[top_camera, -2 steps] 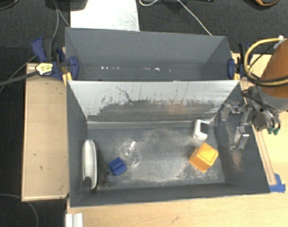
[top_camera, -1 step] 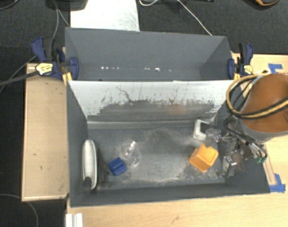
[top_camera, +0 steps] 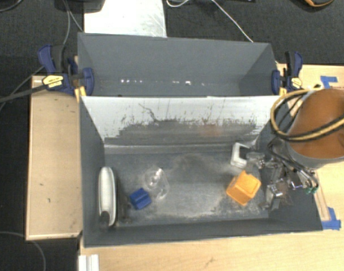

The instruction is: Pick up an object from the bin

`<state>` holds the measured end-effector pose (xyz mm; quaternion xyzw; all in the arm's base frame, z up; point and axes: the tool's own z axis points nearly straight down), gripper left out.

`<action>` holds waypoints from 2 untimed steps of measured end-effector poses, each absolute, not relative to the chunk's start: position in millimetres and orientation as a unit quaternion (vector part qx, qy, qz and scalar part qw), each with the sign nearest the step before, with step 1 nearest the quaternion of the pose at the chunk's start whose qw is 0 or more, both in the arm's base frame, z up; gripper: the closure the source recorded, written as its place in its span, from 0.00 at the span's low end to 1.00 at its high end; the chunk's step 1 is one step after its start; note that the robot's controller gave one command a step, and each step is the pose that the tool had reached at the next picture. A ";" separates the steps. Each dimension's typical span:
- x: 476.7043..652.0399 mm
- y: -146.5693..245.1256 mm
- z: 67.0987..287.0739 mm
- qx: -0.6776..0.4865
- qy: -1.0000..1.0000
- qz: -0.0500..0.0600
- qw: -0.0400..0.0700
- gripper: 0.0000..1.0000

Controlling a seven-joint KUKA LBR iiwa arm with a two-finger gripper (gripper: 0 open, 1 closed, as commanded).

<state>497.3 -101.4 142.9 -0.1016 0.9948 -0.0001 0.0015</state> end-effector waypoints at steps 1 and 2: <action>517.7 -98.2 109.4 -0.121 0.993 0.001 0.000 0.00; 506.2 -97.9 71.7 -0.159 0.987 -0.001 0.006 0.00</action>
Offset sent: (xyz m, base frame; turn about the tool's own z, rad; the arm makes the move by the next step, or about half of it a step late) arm 0.0064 0.0030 -0.0729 -0.1172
